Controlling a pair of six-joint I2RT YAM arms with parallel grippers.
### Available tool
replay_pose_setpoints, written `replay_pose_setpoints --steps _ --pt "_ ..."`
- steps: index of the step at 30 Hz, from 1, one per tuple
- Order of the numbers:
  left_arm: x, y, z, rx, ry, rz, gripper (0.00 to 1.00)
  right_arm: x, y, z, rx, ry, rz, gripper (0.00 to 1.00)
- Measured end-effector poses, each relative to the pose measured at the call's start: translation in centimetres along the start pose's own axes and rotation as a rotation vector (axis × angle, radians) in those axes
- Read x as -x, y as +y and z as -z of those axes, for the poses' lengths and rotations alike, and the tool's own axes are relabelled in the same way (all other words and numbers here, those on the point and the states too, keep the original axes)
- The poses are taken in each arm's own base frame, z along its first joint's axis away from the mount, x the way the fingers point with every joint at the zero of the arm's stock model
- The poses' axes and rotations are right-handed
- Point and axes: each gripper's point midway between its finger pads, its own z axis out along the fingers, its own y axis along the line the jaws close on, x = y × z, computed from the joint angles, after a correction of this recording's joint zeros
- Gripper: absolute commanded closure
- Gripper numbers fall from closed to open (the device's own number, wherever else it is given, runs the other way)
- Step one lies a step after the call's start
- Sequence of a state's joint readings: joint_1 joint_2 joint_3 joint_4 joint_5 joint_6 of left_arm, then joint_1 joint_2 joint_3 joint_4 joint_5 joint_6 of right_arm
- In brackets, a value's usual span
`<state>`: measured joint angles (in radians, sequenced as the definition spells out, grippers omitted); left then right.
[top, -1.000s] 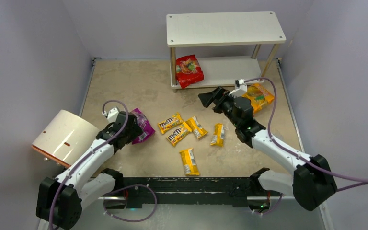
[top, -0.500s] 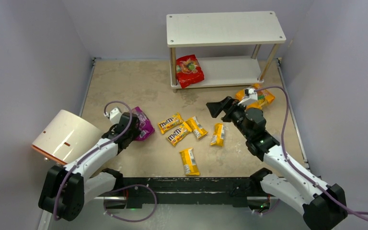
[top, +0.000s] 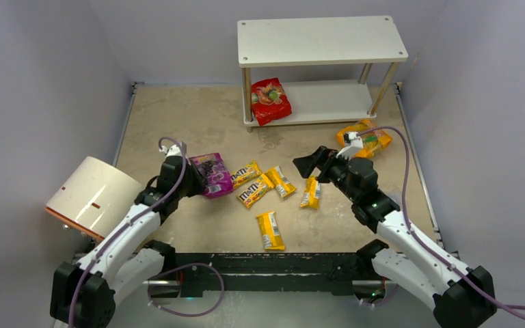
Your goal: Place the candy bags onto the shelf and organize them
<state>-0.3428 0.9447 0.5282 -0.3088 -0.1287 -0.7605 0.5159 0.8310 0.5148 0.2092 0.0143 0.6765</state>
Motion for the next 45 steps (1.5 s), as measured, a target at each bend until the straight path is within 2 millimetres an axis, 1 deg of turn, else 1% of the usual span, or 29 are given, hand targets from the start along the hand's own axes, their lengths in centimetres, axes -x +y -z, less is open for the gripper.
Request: replay_pose_setpoints --steps 5,9,11,13,16,20,23,25,28,30,32,34,38,40,41,43,44,45 --pt "0.3 -4.0 2.8 -0.235 0.006 -0.066 1.0 -1.1 0.5 0.3 0.037 0.05 -0.008 0.01" --pt "0.3 -7.5 4.9 -0.426 -0.002 -0.129 1.0 -3.1 -0.1 0.7 0.042 0.101 -0.042 0.01" --pt "-0.2 -8.8 5.5 -0.489 0.004 -0.173 1.0 -3.8 -0.3 0.9 0.046 0.115 -0.062 0.01" --pt "-1.2 -10.1 6.1 -0.554 0.019 -0.228 1.0 -4.4 -0.4 1.2 0.058 0.126 -0.077 0.01" --pt "-2.9 -12.1 6.6 -0.64 0.054 -0.311 1.0 -4.8 0.4 1.4 0.111 0.144 -0.077 0.01" --pt "-4.7 -14.2 6.7 -0.718 0.105 -0.436 1.0 -5.3 1.8 1.9 0.195 0.183 -0.045 0.01" --pt "-5.2 -15.6 7.4 -0.805 0.093 -0.524 1.0 -5.5 3.1 2.5 0.279 0.216 -0.001 0.01" --pt "-5.0 -16.7 8.3 -0.877 0.056 -0.573 1.0 -5.3 4.0 2.8 0.322 0.221 0.018 0.01" --pt "-4.1 -18.3 10.2 -0.977 -0.033 -0.624 1.0 -5.1 4.7 3.0 0.356 0.22 0.018 0.01" --pt "-3.3 -19.2 11.4 -1.031 -0.104 -0.649 1.0 -4.9 5.1 2.8 0.383 0.203 -0.005 0.01" --pt "-2.8 -19.9 12.3 -1.066 -0.155 -0.671 1.0 -4.8 5.7 2.7 0.425 0.18 -0.042 0.01" --pt "-2.8 -20.4 12.6 -1.085 -0.184 -0.69 1.0 -4.8 6.2 2.4 0.462 0.174 -0.077 0.01" --pt "-3.3 -21.0 13.1 -1.121 -0.207 -0.719 1.0 -4.7 7.6 1.8 0.538 0.181 -0.108 0.03" --pt "-3.6 -21.3 13.2 -1.136 -0.215 -0.725 1.0 -4.4 8.4 1.7 0.575 0.177 -0.11 0.06" --pt "-3.6 -21.4 13.3 -1.143 -0.219 -0.728 1.0 -4.1 8.9 1.7 0.599 0.17 -0.108 0.11" --pt "-3.6 -21.6 13.6 -1.157 -0.23 -0.728 1.0 -3.6 9.7 1.9 0.638 0.158 -0.102 0.27" --pt "-3.6 -21.7 13.7 -1.165 -0.241 -0.728 0.9 -3.2 10.1 2.1 0.658 0.148 -0.1 0.37" --pt "-3.6 -21.8 13.7 -1.169 -0.245 -0.727 0.73 -3.0 10.4 2.2 0.67 0.142 -0.096 0.47"
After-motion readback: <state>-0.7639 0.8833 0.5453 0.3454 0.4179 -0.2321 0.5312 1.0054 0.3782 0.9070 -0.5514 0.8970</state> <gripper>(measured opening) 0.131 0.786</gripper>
